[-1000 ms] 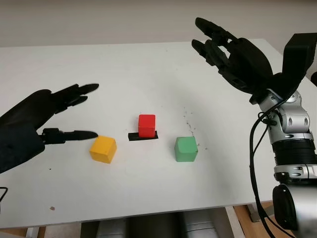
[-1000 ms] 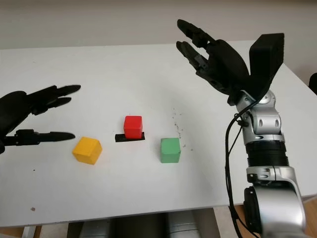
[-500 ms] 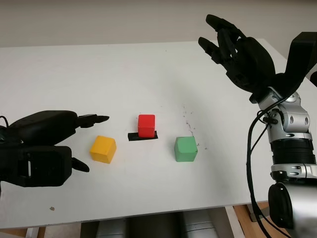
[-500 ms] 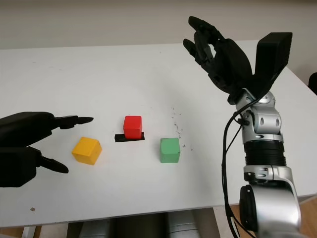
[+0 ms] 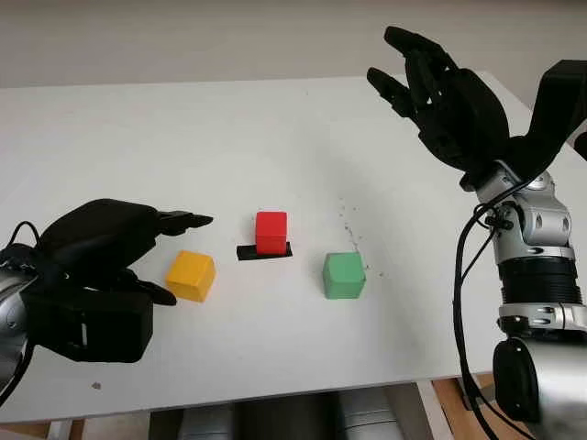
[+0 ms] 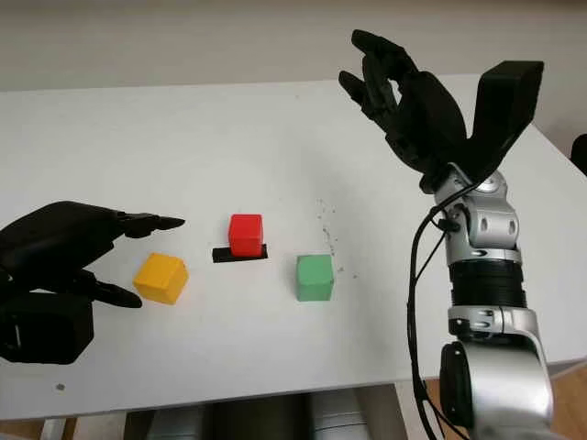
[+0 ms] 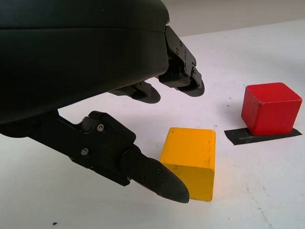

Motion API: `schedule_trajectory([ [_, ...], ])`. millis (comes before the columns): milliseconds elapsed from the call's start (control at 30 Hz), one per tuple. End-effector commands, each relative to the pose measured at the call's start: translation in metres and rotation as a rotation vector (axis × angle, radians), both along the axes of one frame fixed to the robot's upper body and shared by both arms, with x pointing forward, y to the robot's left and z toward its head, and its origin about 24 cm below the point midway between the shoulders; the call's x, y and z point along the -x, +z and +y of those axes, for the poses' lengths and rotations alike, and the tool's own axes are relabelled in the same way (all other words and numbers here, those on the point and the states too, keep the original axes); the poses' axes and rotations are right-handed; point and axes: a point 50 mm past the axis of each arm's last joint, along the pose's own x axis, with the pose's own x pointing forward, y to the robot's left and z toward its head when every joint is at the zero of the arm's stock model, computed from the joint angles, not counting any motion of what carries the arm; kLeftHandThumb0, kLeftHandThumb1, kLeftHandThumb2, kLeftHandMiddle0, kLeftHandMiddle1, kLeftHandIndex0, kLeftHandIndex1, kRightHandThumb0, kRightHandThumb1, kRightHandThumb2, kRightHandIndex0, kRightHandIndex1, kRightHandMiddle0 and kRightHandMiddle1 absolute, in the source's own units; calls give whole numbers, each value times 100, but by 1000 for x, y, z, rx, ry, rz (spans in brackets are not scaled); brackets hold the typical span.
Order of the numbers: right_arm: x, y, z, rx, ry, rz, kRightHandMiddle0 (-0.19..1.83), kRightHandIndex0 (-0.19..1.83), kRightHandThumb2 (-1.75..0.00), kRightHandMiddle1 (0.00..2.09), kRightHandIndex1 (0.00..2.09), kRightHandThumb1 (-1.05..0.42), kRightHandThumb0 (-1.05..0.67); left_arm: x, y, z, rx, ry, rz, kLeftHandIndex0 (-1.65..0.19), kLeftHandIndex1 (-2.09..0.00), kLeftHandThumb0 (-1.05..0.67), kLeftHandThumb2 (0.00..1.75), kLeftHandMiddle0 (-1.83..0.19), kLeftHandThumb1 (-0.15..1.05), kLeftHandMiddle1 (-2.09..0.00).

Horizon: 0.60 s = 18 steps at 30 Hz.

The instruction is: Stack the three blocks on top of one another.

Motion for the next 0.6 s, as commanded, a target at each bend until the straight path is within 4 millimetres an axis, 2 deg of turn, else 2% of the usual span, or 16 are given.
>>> schedule_trajectory([
  [0, 1, 7, 1, -15, 4, -34, -19, 17, -49, 68, 15, -105, -69, 0, -4, 0, 16, -1, 2, -40, -19, -52, 6, -47, 82, -13],
  [567, 4, 7, -1, -5, -1, -44, -19, 16, -50, 67, 17, -105, -68, 0, -20, -4, 29, -2, 85, -40, -23, -53, 5, -50, 80, -15],
])
